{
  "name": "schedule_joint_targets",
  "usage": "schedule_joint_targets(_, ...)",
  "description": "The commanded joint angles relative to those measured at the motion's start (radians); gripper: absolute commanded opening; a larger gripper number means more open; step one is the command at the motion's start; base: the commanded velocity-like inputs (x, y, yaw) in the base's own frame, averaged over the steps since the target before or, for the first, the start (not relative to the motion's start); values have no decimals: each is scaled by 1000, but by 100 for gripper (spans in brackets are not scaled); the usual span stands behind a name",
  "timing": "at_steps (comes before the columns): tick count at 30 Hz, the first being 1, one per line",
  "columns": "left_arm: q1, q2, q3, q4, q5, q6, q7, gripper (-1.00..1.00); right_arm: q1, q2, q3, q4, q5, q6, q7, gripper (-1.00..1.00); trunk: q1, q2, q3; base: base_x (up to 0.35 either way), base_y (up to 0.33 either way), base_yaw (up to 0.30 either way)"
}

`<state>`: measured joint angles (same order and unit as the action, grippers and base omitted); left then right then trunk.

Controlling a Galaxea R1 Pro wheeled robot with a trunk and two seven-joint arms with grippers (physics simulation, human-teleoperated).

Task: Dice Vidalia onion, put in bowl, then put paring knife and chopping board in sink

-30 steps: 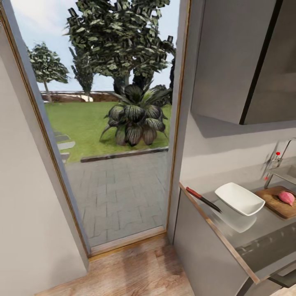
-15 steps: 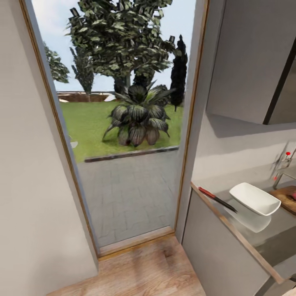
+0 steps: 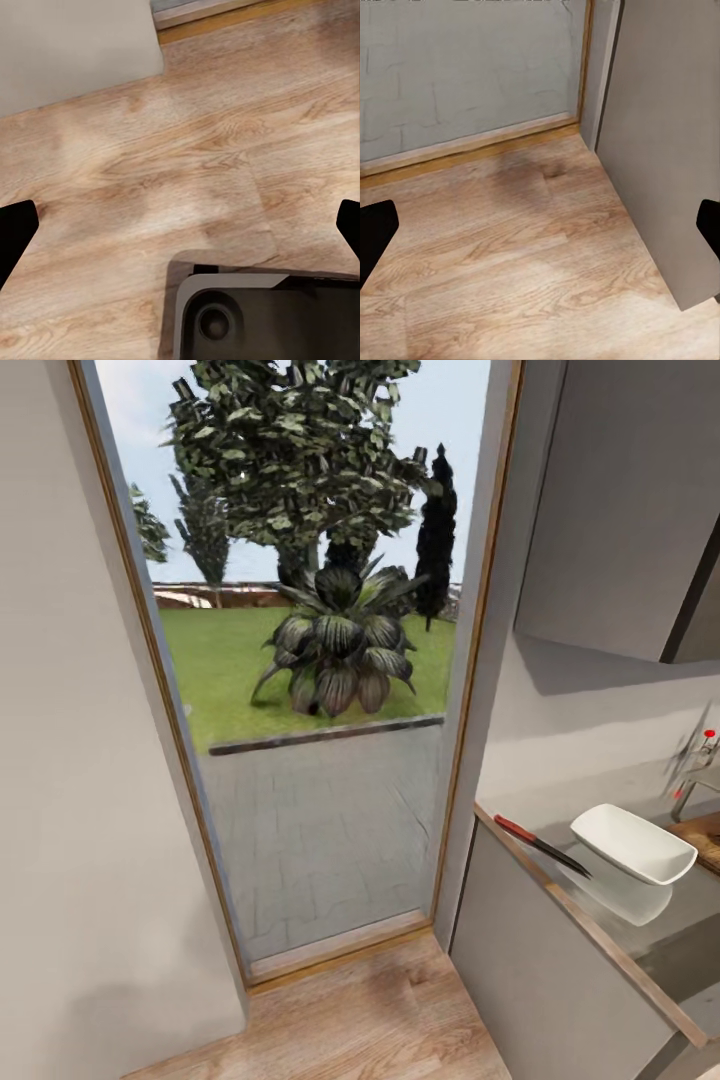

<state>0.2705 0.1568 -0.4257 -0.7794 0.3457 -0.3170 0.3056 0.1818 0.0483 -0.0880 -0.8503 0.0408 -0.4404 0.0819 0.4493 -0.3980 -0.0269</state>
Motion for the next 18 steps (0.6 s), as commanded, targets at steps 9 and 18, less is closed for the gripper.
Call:
schedule_joint_targets(9, -1, 1, -7, -2, 7, -4, 7, 100, -8, 40, 0, -50, 18, 22, -57, 100, 1, -2, -2, 0, 1, 0)
schedule_joint_targets(18, -1, 1, -7, -1, 7, -2, 6, 100, -161, 126, 149, -414, 230, 534, -251, 100, 1, -2, -2, 0, 0, 0)
